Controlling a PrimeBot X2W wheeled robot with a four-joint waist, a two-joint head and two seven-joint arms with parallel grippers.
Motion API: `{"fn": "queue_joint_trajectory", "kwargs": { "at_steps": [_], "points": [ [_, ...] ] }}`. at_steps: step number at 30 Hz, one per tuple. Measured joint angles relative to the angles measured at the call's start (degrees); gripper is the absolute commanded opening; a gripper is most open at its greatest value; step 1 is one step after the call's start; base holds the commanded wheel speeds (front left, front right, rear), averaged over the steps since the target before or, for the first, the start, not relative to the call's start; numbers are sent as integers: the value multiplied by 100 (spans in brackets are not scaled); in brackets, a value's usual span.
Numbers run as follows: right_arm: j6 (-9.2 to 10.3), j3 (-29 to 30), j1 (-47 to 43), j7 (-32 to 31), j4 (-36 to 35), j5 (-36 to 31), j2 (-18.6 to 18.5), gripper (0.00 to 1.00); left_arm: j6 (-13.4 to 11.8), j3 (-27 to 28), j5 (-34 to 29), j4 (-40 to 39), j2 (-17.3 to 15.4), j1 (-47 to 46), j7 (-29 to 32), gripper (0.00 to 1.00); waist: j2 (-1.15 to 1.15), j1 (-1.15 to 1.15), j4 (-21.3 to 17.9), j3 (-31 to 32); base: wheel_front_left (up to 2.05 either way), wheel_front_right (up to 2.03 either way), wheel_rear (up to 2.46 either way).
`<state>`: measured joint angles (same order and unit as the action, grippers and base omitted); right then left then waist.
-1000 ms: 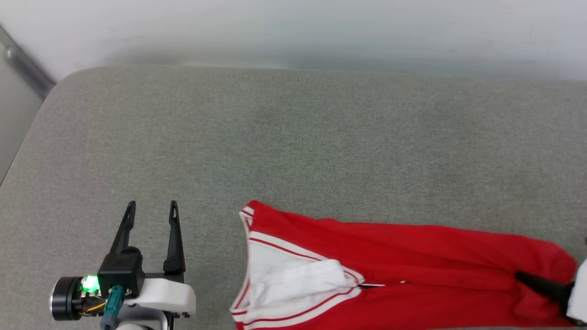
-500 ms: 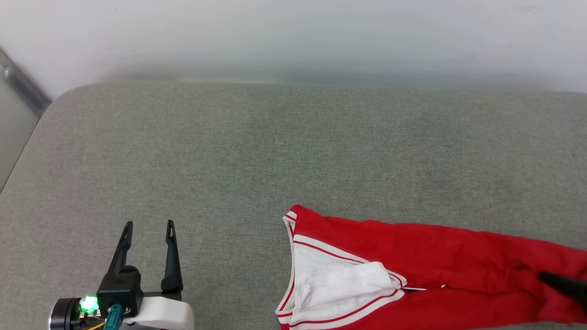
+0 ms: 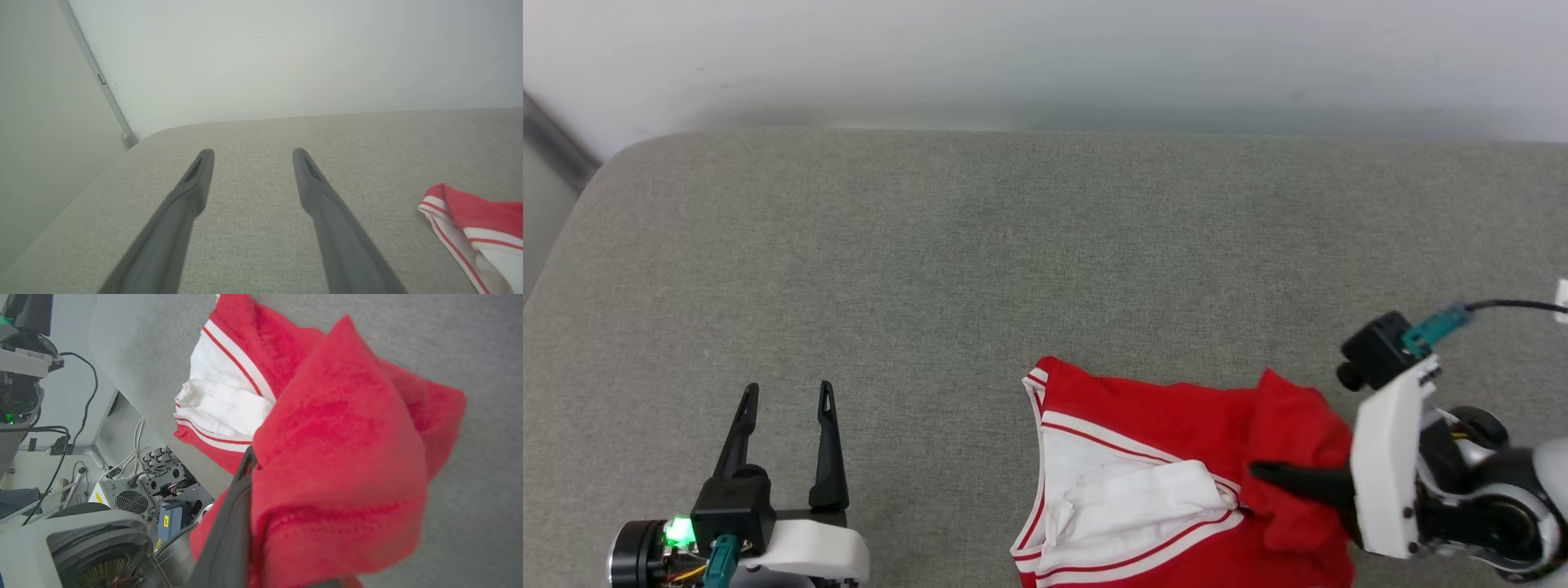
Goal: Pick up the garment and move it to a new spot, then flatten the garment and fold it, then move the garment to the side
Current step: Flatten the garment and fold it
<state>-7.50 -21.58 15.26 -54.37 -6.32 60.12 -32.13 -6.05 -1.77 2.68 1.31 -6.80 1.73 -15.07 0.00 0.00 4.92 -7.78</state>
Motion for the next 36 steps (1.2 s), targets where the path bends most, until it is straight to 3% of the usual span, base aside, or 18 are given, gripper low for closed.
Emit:
{"fn": "queue_joint_trajectory", "kwargs": {
  "at_steps": [7, 14, 19, 25, 26, 27, 36],
  "points": [
    [0, -1054, 1071, -274, 366, -510, 688, 0, 103, 36, -42, -11, 62, -190, 0, 100, 0, 1, 74, -237, 0, 0, 0],
    [0, -2012, 1910, -130, 1272, -846, 1192, 0, 203, 60, -43, 0, 165, -405, 0, 100, 0, 0, 178, -532, 0, 0, 0],
    [0, -2661, 2287, 258, 1974, -1115, 1323, 0, 264, 35, -45, 37, 218, -572, 0, 100, 0, 0, 282, -733, 0, 0, 0],
    [-1, -3316, 2466, 804, 2452, -1114, 1181, 0, 303, 44, -62, 126, 260, -664, 0, 100, 0, 1, 383, -771, 0, 0, 0],
    [-2, -3361, 2469, 933, 2474, -1073, 1158, 33, 303, 59, -76, 136, 265, -655, 0, 100, 0, 1, 372, -738, 0, 0, 0],
    [-2, -3385, 2470, 1063, 2475, -998, 1128, 100, 303, 75, -90, 154, 266, -637, 0, 100, 0, 1, 358, -697, 0, 0, 0],
    [0, -3132, 2531, 2541, 1581, -906, 313, 100, 341, 234, -140, 193, 264, -257, 0, 100, 0, 0, 149, -124, 0, 0, 0]
  ]
}}
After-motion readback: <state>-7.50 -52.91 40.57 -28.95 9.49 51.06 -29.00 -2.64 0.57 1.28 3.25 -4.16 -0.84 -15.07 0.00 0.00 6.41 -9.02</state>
